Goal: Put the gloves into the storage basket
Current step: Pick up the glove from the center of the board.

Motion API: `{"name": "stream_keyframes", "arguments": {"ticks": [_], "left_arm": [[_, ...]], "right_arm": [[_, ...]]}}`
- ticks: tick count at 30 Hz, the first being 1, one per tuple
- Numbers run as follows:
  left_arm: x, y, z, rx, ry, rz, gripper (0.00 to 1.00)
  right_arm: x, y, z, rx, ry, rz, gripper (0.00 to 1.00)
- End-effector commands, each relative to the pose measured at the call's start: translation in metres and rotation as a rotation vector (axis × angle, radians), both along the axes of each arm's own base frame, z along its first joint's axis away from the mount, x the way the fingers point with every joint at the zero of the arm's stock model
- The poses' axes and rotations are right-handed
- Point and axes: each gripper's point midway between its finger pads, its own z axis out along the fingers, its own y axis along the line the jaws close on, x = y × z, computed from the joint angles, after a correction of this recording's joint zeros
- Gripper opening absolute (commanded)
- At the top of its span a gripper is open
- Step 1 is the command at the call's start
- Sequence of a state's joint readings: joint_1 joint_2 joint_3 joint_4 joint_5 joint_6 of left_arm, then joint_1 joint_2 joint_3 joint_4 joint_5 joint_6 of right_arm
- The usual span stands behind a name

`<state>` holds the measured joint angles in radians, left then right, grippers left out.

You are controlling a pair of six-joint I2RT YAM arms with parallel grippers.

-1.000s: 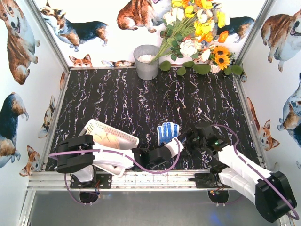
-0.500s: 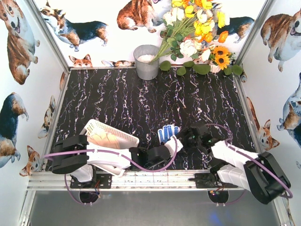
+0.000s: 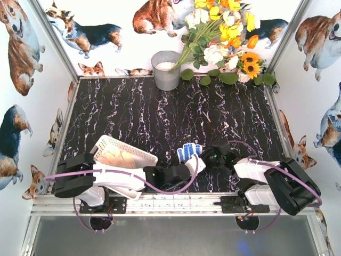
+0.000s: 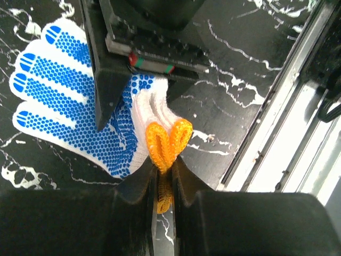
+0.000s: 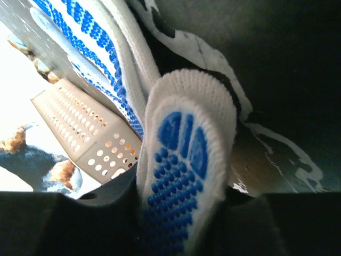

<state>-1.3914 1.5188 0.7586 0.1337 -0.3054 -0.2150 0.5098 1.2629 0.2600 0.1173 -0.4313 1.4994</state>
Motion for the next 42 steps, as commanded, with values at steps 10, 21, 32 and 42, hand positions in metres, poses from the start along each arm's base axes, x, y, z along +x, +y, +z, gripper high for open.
{"name": "stream_keyframes", "arguments": {"ticks": [10,21,32,42], "left_arm": [[-0.006,0.005,0.015,-0.069,0.088,-0.006,0.12],[0.049,0.025,0.087,-0.316,0.253,0.195,0.95],[0.085,0.052,0.071,-0.565,0.716,0.466,0.98],[0.093,0.055,0.091,-0.827,0.949,0.520,1.00]], "right_arm": [[0.014,0.018,0.037,0.119,-0.144,0.047,0.00],[0.016,0.011,0.055,0.123,-0.206,0.050,0.00],[0.024,0.012,0.097,0.179,-0.306,0.055,0.00],[0.032,0.017,0.147,0.266,-0.396,0.039,0.00]]}}
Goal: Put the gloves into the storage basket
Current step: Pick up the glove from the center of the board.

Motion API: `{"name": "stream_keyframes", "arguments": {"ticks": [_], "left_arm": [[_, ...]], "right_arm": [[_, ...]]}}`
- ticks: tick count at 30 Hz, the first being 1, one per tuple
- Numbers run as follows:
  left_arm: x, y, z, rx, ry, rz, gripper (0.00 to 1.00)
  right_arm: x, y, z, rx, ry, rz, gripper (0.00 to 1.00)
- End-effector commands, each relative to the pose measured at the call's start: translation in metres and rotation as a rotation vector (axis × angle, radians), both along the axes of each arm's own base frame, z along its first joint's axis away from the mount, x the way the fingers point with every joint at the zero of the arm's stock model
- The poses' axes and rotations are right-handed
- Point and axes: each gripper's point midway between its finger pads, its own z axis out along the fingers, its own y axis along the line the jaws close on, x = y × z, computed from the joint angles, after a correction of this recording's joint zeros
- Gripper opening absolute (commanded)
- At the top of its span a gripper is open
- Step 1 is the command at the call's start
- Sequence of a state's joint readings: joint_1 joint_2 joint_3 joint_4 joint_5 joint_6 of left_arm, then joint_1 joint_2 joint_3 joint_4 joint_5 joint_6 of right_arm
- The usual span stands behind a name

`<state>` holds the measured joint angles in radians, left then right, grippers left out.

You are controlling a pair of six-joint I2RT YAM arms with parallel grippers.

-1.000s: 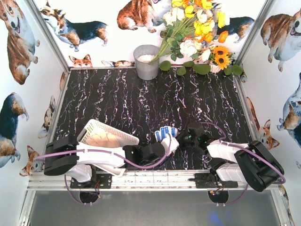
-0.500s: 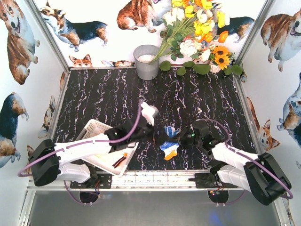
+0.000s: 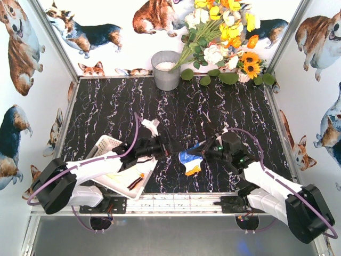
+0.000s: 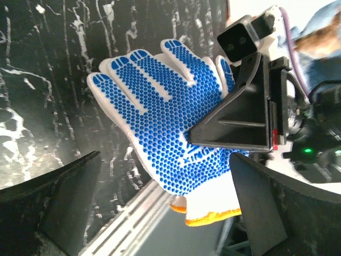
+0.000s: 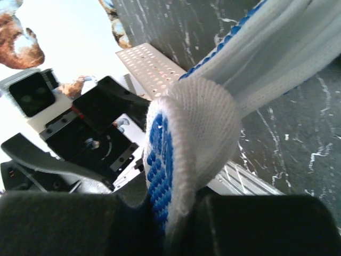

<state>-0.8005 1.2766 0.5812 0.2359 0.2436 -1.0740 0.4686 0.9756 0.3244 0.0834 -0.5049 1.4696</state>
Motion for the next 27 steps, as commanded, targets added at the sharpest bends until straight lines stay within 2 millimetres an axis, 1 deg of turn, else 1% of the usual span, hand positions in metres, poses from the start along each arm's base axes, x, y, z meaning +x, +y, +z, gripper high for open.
{"name": "stream_keyframes", "arguments": {"ticks": [1,4,8,15,19,23,27], "left_arm": [[0.005,-0.010,0.039,-0.248,0.083,0.048,1.00],[0.006,-0.013,0.047,-0.314,0.149,0.070,1.00],[0.008,-0.015,0.058,-0.383,0.201,0.096,1.00],[0.006,-0.019,0.055,-0.412,0.290,0.100,1.00],[0.009,-0.024,0.063,-0.470,0.296,0.087,1.00],[0.012,-0.031,0.069,-0.487,0.284,0.067,1.00],[0.019,-0.027,0.069,-0.510,0.261,0.107,1.00]], "right_arm": [[0.013,0.009,0.055,0.095,-0.118,0.010,0.00],[0.013,0.011,0.067,0.115,-0.130,0.018,0.00],[0.014,0.012,0.076,0.130,-0.145,0.022,0.00],[0.015,0.019,0.096,0.201,-0.168,0.034,0.00],[0.012,0.027,0.106,0.227,-0.173,0.065,0.00],[0.010,0.039,0.121,0.286,-0.196,0.100,0.00],[0.004,0.049,0.125,0.291,-0.198,0.157,0.00]]}}
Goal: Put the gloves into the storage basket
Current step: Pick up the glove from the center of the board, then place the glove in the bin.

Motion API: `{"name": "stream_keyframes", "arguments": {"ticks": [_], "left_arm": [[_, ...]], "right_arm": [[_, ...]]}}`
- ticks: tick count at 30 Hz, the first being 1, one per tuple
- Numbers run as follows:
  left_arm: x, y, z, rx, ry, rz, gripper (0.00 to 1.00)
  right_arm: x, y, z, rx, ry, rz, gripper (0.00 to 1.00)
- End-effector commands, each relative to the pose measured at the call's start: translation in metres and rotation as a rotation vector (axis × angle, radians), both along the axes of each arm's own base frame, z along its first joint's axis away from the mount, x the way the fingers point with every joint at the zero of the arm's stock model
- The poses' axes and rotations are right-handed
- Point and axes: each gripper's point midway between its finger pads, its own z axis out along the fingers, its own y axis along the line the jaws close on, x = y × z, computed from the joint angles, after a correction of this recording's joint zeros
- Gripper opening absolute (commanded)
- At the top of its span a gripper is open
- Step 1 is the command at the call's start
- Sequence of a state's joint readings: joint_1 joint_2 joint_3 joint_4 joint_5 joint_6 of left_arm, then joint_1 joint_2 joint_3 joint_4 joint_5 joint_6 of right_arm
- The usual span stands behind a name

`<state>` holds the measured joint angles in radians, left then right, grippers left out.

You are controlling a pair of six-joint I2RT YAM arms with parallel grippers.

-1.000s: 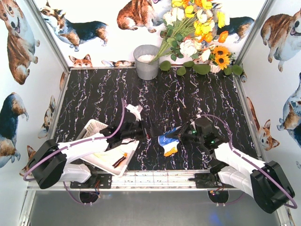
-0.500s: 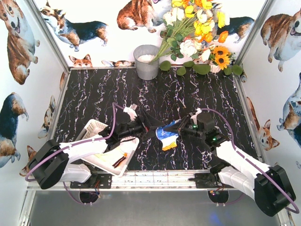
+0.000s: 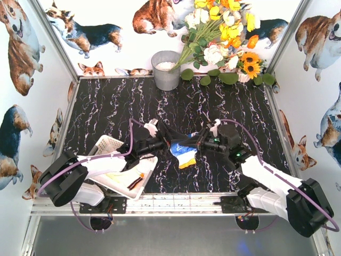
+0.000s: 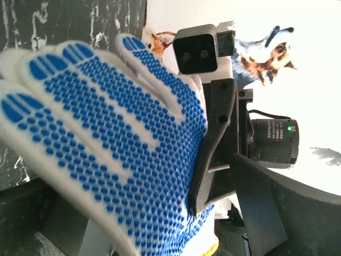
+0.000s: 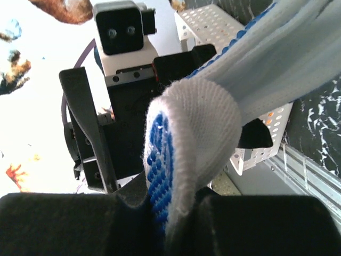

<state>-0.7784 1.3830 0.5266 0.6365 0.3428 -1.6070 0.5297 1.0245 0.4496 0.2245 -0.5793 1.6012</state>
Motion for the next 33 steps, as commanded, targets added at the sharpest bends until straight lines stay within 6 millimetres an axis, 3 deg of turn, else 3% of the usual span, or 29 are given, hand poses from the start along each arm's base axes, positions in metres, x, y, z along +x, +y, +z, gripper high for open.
{"name": "stream_keyframes", "arguments": {"ticks": [1,8,20,33], "left_arm": [[0.011,0.002,0.023,-0.091,-0.051,0.048,1.00],[0.028,0.019,0.036,-0.183,-0.116,0.190,0.99],[0.043,0.026,0.055,-0.208,-0.207,0.245,0.84],[0.052,0.039,0.032,-0.065,-0.193,0.260,0.28]], "right_arm": [[-0.004,0.015,0.052,0.108,-0.133,0.076,0.00],[-0.016,0.019,0.048,0.097,-0.114,0.125,0.00],[-0.026,0.019,0.041,0.071,-0.106,0.176,0.00],[-0.019,0.031,0.028,-0.011,-0.128,0.184,0.00]]}}
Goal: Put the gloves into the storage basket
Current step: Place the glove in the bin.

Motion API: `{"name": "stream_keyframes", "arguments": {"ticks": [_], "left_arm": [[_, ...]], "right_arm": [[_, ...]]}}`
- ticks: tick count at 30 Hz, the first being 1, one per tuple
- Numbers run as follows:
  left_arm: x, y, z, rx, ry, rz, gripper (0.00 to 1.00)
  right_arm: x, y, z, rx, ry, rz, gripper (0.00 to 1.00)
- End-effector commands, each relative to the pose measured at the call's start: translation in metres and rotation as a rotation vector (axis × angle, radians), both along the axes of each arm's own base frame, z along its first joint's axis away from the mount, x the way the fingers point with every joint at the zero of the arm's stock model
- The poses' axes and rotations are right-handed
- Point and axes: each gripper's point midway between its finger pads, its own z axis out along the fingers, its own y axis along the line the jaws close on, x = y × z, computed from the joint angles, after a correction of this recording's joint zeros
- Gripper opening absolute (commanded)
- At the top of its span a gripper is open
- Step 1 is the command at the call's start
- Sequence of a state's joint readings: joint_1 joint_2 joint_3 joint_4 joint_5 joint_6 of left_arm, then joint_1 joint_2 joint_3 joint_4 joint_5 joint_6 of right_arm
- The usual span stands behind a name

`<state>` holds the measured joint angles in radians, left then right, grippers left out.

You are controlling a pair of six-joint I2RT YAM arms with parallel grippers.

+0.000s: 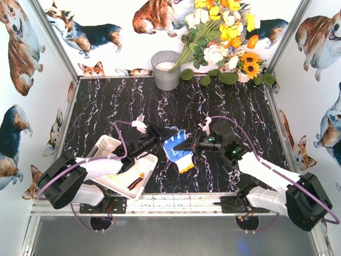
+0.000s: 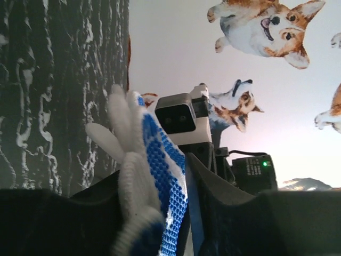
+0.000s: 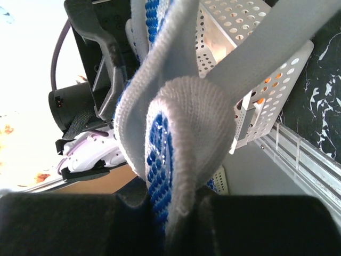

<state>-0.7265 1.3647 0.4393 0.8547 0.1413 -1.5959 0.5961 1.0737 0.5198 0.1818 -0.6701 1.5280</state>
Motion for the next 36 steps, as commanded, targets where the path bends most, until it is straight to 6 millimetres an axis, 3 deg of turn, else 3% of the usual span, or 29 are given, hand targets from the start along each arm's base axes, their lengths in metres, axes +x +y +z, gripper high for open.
{"name": "stream_keyframes", "arguments": {"ticks": [1,8,12,18,25,31,36], "left_arm": [[0.010,0.010,0.013,0.028,-0.051,0.017,0.23],[0.017,0.041,0.002,0.106,-0.061,0.045,0.00],[0.019,0.067,-0.010,0.209,-0.060,0.088,0.00],[0.013,0.125,-0.037,0.412,-0.018,0.173,0.00],[-0.001,0.193,-0.052,0.596,0.016,0.284,0.00],[-0.017,0.232,-0.067,0.756,0.098,0.350,0.00],[-0.029,0.260,-0.074,0.906,0.168,0.405,0.00]], "right_arm": [[0.008,0.012,0.017,-0.001,-0.097,0.012,0.00],[0.020,0.040,-0.011,-0.098,-0.089,0.017,0.00],[0.024,0.067,-0.018,-0.102,-0.081,0.040,0.00],[0.025,0.117,-0.031,-0.101,-0.085,0.111,0.00],[0.017,0.179,-0.044,-0.093,-0.116,0.231,0.00],[0.002,0.210,-0.068,-0.151,-0.120,0.310,0.00],[-0.012,0.224,-0.089,-0.246,-0.144,0.356,0.00]]}}
